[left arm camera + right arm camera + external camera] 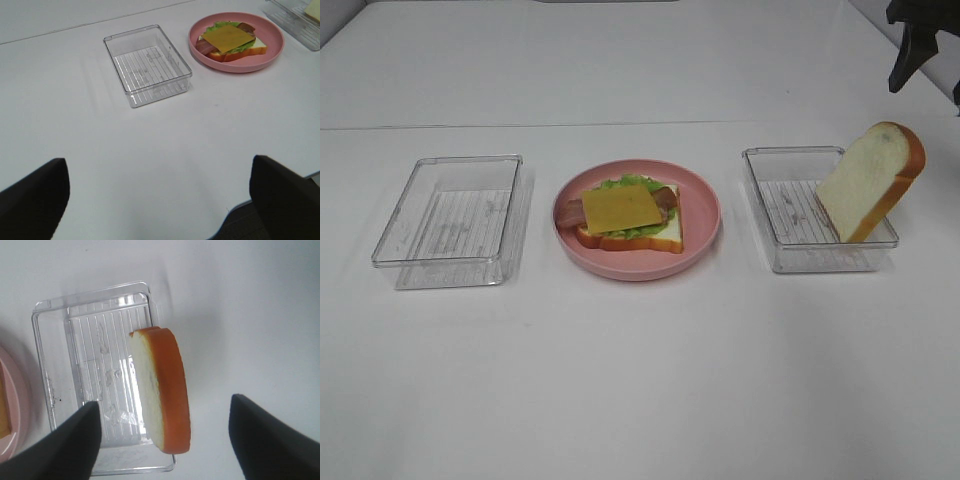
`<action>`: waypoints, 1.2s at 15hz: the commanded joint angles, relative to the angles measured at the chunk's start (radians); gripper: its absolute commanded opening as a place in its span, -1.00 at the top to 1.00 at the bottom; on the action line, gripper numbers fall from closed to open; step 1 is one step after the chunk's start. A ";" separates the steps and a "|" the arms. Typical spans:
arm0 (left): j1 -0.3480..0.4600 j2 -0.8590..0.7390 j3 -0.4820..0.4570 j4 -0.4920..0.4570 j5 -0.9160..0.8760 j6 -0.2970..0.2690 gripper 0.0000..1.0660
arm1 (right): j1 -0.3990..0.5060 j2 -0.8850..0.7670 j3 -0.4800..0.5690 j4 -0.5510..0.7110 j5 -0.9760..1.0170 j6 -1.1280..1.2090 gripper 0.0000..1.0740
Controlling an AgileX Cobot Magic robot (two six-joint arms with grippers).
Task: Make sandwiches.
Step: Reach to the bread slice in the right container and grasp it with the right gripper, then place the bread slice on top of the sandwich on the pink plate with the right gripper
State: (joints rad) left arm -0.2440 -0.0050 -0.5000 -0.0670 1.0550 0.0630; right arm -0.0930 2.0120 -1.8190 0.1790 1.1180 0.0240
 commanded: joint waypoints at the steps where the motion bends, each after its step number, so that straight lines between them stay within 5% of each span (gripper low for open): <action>1: -0.002 -0.023 0.001 -0.004 -0.009 0.000 -0.73 | -0.002 0.043 0.004 -0.008 0.006 -0.008 -0.27; 8: -0.002 -0.023 0.001 -0.004 -0.009 0.000 -0.73 | -0.001 0.165 0.004 0.054 0.005 -0.037 -0.25; 10: -0.002 -0.023 0.001 -0.004 -0.009 0.000 -0.73 | -0.001 0.170 0.004 0.067 0.006 -0.042 -0.04; 11: -0.002 -0.023 0.001 -0.004 -0.009 0.000 -0.73 | -0.001 0.169 0.002 0.067 0.009 -0.042 0.26; 12: -0.002 -0.023 0.001 -0.004 -0.009 0.000 -0.73 | -0.001 0.162 -0.002 0.066 0.027 -0.042 0.90; 18: -0.002 -0.023 0.001 -0.004 -0.009 0.000 -0.73 | 0.000 0.093 -0.003 0.139 0.069 -0.058 1.00</action>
State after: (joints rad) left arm -0.2440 -0.0050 -0.5000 -0.0670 1.0550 0.0630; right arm -0.0940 2.1210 -1.8190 0.3020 1.1730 -0.0160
